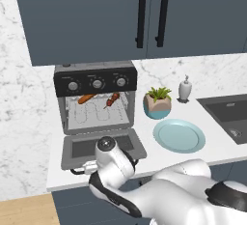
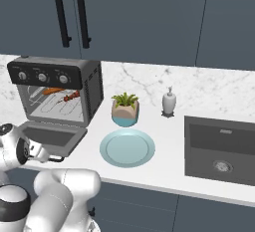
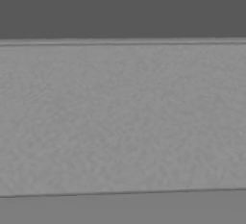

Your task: Pick up the kebab skewer and baguette bread, and place them inside the toaster oven. Close the toaster oven door and start by setting the timer.

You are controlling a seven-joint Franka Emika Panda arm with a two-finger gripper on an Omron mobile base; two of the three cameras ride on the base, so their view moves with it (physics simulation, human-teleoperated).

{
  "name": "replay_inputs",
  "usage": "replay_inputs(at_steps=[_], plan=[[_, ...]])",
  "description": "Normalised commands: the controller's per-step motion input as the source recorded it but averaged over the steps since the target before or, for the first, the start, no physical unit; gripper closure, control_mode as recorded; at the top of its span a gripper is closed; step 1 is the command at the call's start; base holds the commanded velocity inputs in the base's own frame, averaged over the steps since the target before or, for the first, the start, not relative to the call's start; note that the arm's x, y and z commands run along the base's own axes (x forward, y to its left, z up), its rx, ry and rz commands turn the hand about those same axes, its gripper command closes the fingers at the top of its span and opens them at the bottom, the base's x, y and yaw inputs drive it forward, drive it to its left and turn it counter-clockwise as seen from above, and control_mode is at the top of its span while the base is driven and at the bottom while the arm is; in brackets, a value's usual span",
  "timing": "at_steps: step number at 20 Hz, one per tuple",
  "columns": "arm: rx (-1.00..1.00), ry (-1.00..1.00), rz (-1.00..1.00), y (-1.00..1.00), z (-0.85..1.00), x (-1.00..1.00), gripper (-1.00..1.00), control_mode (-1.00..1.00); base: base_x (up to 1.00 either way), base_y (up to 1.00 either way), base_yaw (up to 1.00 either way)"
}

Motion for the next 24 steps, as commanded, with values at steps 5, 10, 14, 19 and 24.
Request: replay_inputs(at_steps=[5, 10, 14, 19, 24], plan=[[0.01, -0.15, -0.02, -0.18, 0.45, 0.67, -1.0, -1.0, 0.0, 0.0, 0.0], [0.02, -0.21, -0.03, -0.25, 0.4, 0.65, -1.0, -1.0, 0.0, 0.0, 0.0], [0.04, -0.31, -0.02, -0.3, 0.38, 0.57, -1.0, -1.0, 0.0, 0.0, 0.0], [0.06, -0.37, 0.0, -0.25, 0.24, 0.58, -1.0, -1.0, 0.0, 0.0, 0.0], [0.06, -0.36, 0.0, -0.17, 0.08, 0.64, -1.0, -1.0, 0.0, 0.0, 0.0]])
